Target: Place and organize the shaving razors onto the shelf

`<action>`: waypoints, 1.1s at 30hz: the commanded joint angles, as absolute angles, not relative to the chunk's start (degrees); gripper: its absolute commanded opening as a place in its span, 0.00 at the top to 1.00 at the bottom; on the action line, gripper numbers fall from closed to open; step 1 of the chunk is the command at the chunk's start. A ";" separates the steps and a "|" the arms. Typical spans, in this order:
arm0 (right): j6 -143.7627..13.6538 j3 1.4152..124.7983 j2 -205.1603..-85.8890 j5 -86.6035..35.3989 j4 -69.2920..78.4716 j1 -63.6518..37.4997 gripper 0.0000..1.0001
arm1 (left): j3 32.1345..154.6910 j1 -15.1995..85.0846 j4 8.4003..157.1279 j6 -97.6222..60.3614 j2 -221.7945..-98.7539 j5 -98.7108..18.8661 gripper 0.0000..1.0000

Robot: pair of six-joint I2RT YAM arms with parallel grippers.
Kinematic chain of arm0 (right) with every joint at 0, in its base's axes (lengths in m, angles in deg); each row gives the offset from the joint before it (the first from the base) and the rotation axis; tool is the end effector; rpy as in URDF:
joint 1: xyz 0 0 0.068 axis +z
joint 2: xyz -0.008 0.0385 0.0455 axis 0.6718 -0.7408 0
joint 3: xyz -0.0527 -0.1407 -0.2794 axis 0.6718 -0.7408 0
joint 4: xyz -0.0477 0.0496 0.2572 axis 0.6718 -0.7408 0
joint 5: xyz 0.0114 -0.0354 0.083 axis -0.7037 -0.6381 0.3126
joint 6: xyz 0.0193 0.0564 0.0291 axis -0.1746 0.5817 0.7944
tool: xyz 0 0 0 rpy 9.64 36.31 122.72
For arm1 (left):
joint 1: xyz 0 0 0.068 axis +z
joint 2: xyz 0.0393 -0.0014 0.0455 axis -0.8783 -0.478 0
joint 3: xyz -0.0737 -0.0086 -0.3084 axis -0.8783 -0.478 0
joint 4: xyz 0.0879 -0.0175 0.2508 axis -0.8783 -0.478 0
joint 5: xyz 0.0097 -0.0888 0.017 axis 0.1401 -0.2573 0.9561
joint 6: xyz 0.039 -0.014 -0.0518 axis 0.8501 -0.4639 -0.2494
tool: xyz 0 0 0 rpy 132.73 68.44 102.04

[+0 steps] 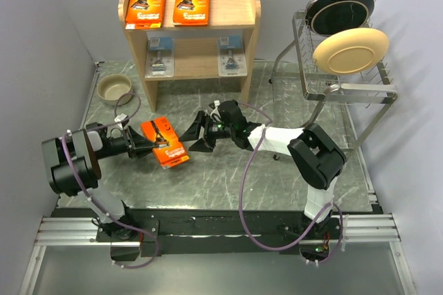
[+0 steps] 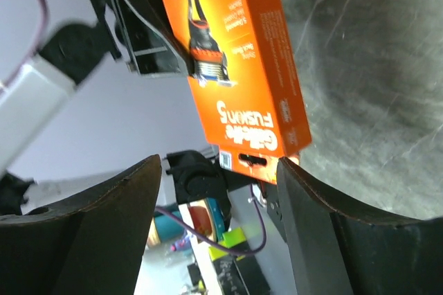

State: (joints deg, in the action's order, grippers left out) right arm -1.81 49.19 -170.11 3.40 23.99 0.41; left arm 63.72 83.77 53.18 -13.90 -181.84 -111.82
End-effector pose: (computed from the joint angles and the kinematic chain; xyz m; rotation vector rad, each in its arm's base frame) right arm 0.2955 0.3145 0.2319 0.0796 2.4752 1.7264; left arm 0.2633 0.0520 0.1699 -0.4297 2.1673 -1.8183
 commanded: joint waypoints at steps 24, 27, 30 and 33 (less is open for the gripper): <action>-5.86 48.82 -169.91 5.60 27.68 3.85 0.39 | 68.17 82.27 36.81 -1.87 -180.75 -128.78 0.70; -4.99 48.38 -170.00 5.96 29.53 4.20 0.38 | 69.05 82.36 35.05 -0.90 -181.37 -128.78 0.70; -4.20 48.38 -170.88 6.22 31.02 4.47 0.35 | 68.71 82.27 35.39 -2.04 -181.11 -128.96 0.71; -3.41 48.47 -171.76 6.75 32.25 4.64 0.34 | 68.00 82.27 36.45 -3.97 -180.41 -129.04 0.71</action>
State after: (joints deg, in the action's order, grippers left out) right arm -5.26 48.81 -170.57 3.95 25.98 2.94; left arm 67.46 82.52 36.35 -3.30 -181.22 -114.36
